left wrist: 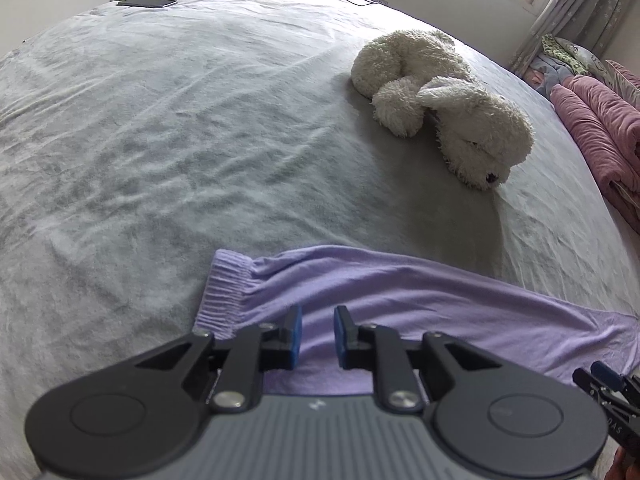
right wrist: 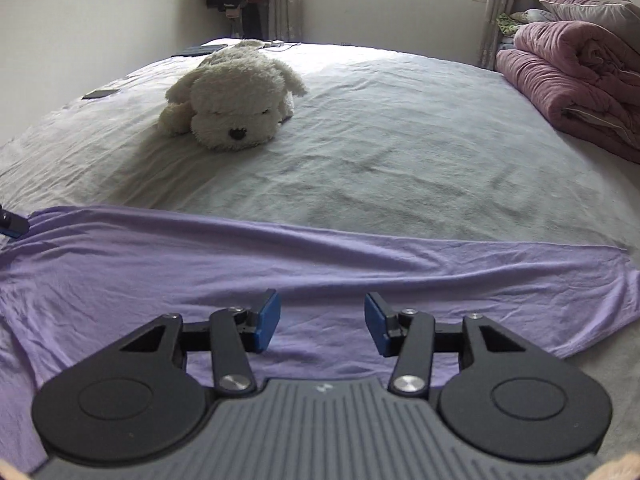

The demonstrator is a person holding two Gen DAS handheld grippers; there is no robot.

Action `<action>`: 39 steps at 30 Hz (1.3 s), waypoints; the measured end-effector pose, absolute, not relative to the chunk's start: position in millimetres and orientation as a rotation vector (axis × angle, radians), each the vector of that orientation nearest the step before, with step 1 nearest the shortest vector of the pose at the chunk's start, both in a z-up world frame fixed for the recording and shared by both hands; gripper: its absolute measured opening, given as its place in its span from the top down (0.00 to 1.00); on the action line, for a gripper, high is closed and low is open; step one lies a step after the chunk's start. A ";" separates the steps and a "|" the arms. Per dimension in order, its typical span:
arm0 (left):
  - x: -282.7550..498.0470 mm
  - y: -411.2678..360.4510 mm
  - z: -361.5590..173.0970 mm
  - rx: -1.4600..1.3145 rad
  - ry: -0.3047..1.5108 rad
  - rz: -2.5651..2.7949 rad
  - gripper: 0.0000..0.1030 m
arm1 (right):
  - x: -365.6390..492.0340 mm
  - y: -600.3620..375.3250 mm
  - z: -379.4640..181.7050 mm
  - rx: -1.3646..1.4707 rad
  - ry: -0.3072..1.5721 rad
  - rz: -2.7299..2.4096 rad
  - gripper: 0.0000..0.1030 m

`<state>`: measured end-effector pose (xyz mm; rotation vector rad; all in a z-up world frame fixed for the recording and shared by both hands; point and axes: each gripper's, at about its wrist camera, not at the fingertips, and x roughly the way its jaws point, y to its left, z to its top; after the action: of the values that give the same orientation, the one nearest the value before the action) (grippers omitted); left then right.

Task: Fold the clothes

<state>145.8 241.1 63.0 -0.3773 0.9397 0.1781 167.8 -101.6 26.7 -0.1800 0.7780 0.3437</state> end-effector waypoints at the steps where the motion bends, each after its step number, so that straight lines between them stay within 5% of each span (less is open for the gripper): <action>1: 145.7 241.3 62.6 -0.380 0.941 0.176 0.83 | 163.8 -100.9 23.7 -0.191 0.774 0.341 0.50; 17: 140.8 238.4 60.3 -0.411 0.954 0.161 0.79 | 116.3 -133.8 22.2 -0.182 0.828 0.302 0.47; 31: 136.0 211.8 75.4 -0.319 0.908 0.078 0.78 | 134.6 -228.3 21.5 0.159 0.765 -0.105 0.46; 39: 138.0 203.1 69.6 -0.294 0.929 0.061 0.76 | 136.8 -210.7 20.2 -0.006 0.767 -0.111 0.42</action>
<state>138.0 203.1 69.6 -0.2936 0.9294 0.0607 136.8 -210.7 20.2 -0.0063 0.7666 -0.1112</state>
